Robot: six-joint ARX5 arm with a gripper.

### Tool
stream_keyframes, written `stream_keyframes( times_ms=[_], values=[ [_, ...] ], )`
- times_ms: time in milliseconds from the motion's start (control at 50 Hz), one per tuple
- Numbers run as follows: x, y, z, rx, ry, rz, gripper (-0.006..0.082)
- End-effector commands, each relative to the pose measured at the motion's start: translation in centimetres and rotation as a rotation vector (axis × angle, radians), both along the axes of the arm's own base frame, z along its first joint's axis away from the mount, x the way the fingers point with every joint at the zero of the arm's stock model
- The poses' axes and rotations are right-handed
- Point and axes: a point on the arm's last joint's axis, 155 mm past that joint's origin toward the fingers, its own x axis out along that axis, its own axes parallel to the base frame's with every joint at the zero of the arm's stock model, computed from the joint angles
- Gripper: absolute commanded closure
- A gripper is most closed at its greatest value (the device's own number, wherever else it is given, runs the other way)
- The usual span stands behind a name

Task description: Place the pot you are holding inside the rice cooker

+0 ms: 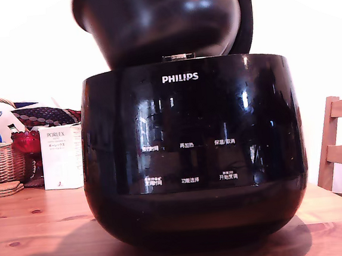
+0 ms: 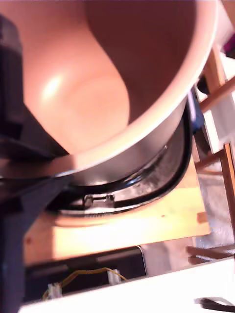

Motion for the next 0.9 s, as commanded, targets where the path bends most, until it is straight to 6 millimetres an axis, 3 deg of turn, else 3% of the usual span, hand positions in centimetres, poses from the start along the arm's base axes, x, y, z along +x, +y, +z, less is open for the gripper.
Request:
stream_keyframes(
  times_ms=[0,360,520,880],
  values=[
    [0.4,-1.1,1.2,-0.030,-0.064,-0.053,0.0791],
    [2.1,-0.1,-3.5,0.221,-0.142,-0.153,0.0791],
    [2.9,0.4,-3.6,0.296,-0.246,-0.266,0.0791],
    [3.4,0.9,-3.6,0.343,-0.307,-0.360,0.0791]
  ],
)
